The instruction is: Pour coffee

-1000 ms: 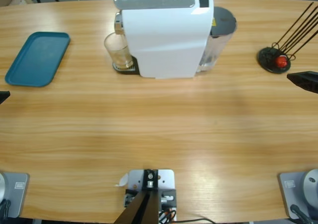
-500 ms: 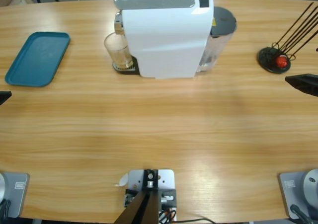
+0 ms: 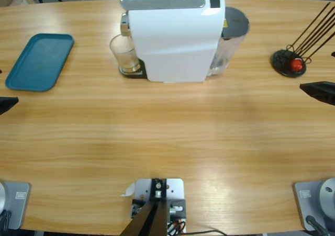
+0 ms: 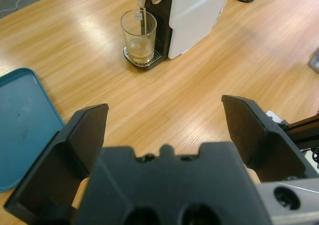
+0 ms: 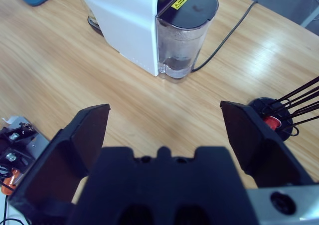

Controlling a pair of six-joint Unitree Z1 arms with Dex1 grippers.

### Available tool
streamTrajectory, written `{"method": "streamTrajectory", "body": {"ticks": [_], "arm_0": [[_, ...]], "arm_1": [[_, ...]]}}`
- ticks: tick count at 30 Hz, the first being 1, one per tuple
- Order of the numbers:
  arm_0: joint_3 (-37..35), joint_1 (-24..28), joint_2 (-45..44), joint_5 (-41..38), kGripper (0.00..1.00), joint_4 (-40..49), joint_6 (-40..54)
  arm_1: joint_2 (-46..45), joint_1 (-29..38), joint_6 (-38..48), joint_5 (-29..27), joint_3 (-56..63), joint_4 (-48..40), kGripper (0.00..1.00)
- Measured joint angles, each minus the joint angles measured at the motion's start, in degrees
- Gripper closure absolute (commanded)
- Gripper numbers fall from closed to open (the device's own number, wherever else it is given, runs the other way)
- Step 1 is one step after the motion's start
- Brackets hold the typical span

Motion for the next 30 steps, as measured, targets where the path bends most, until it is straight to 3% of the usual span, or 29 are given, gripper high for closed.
{"method": "streamTrajectory", "body": {"ticks": [23,26,30], "arm_0": [[0.0,0.0,-0.2,-1.3,0.0,-1.6,-2.0],[-1.6,0.1,-0.9,-8.3,0.0,-0.7,-3.3],[-5.6,1.2,4.4,-15.3,0.0,0.1,-1.2]], "arm_1": [[0.8,0.0,0.4,0.0,4.9,-5.8,0.0],[0.8,0.0,0.9,0.0,5.0,-5.8,0.0],[0.8,0.0,0.9,1.3,5.9,-6.3,0.0]]}}
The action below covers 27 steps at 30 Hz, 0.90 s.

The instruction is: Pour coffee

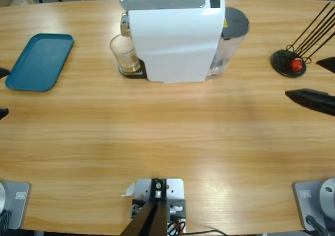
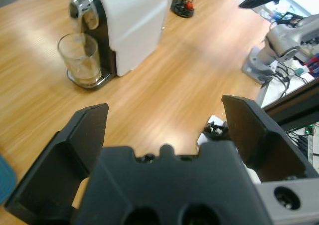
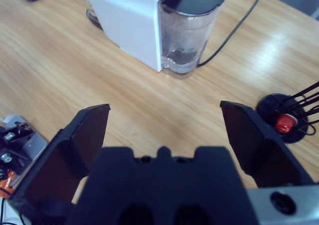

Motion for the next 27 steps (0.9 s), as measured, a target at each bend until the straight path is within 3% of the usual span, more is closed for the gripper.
{"method": "streamTrajectory", "body": {"ticks": [8,11,15,20,27], "arm_0": [[-5.4,7.3,10.3,0.4,0.0,-0.3,18.3],[-3.6,8.5,14.2,2.6,0.0,-6.6,24.2],[-1.0,8.3,16.3,6.2,0.0,-13.7,24.3],[1.5,5.7,16.2,6.6,0.0,-13.7,25.1],[2.5,6.0,18.3,2.8,0.0,-14.2,27.3]], "arm_1": [[1.7,0.0,-0.8,1.5,0.9,-0.8,0.0],[2.7,0.0,-1.3,1.5,0.9,-0.8,0.0],[4.4,0.0,-1.4,1.5,0.9,-0.8,0.0],[4.9,0.0,-1.4,1.5,0.9,-0.8,0.0],[4.9,0.0,-1.4,1.5,0.9,-0.8,0.0]]}}
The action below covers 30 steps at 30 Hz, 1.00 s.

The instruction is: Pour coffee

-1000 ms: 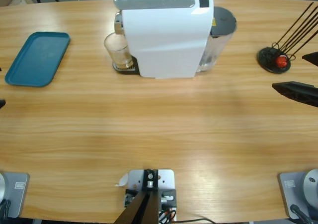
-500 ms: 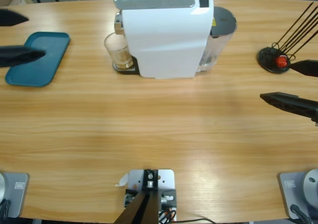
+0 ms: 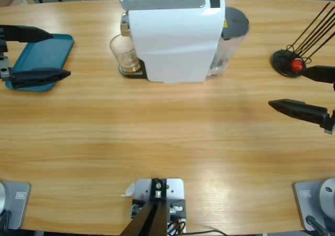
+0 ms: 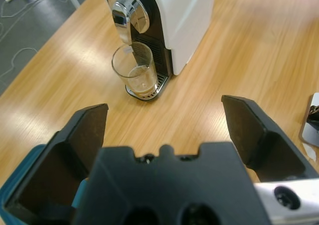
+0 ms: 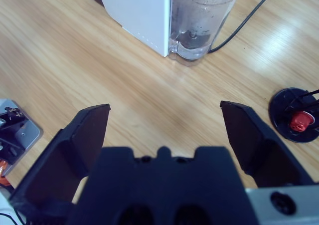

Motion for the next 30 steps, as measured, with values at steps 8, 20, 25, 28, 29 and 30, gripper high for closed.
{"method": "streamTrajectory", "body": {"ticks": [8,20,25,28,29,30], "arm_0": [[0.0,5.4,11.8,-7.6,0.0,-7.5,2.7],[-0.1,7.1,25.7,-16.0,0.0,-21.5,5.3],[-0.1,7.1,27.7,-16.3,0.0,-24.3,5.4],[-0.1,7.1,28.8,-16.2,0.0,-25.2,5.4],[-0.2,7.1,29.2,-16.2,0.0,-25.4,5.4],[-0.3,7.1,29.4,-16.2,0.0,-25.6,5.4]], "arm_1": [[0.0,0.0,0.1,0.9,0.0,0.0,0.0],[1.9,0.0,0.1,1.2,0.0,0.1,0.0],[2.4,0.0,0.1,2.1,0.0,0.1,0.0],[2.4,0.0,0.1,2.5,0.0,0.1,0.0],[2.5,0.0,0.1,2.5,0.0,0.1,0.0],[2.5,0.0,0.1,2.5,0.0,0.1,0.0]]}}
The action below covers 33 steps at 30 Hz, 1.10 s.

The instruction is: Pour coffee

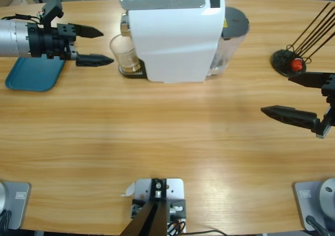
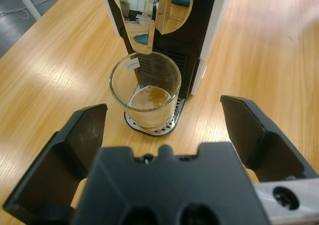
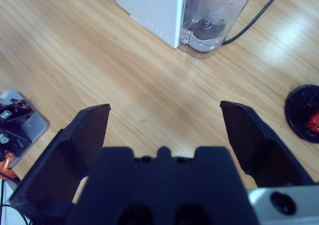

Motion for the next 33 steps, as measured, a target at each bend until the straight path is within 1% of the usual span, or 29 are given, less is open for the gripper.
{"method": "streamTrajectory", "body": {"ticks": [9,17,33], "arm_0": [[-2.1,-0.9,3.6,0.4,0.0,-4.1,0.0],[-4.4,-3.9,7.3,0.4,0.0,-4.4,0.0],[-6.4,-4.2,10.1,0.4,0.003,-4.5,0.0]], "arm_1": [[0.3,0.0,0.0,0.5,0.0,0.0,0.0],[0.5,0.0,0.0,0.6,0.0,0.0,0.0],[1.8,0.0,0.0,1.0,0.0,0.0,0.0]]}}
